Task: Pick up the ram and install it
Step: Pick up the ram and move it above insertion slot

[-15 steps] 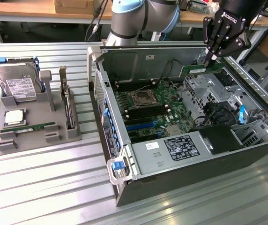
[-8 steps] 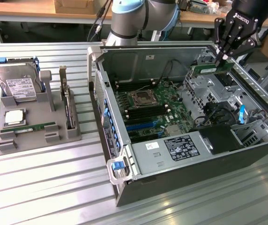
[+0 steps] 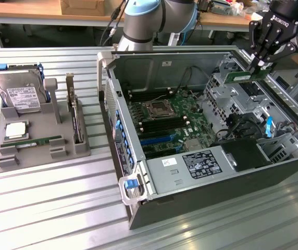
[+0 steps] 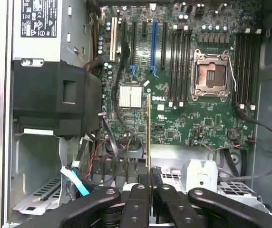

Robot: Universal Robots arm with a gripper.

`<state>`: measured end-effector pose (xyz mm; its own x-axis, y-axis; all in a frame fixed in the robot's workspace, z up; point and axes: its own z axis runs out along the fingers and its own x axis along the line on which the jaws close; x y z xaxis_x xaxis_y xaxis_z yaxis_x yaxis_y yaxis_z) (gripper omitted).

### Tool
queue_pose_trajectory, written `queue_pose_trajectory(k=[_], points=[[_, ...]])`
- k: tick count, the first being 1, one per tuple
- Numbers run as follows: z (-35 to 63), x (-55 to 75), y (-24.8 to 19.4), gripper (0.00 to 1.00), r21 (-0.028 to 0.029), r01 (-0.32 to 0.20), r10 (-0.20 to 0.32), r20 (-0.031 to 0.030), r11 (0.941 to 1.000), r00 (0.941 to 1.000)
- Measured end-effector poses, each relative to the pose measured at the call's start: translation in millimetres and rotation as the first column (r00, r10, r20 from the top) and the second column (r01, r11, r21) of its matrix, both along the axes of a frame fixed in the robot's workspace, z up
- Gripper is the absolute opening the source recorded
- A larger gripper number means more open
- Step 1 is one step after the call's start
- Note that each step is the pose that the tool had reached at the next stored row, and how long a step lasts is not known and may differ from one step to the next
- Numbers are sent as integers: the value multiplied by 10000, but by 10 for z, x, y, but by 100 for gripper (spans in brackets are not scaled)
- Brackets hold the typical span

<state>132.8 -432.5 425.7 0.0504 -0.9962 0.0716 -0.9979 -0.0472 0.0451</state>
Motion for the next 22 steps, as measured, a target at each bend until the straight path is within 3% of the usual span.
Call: queue_pose_trajectory(k=[16, 22], points=[[0, 619, 0, 12, -151, 1, -1, -6, 9999, 10000], [0, 755, 0, 12, -185, 0, 0, -7, 9998, 10000]])
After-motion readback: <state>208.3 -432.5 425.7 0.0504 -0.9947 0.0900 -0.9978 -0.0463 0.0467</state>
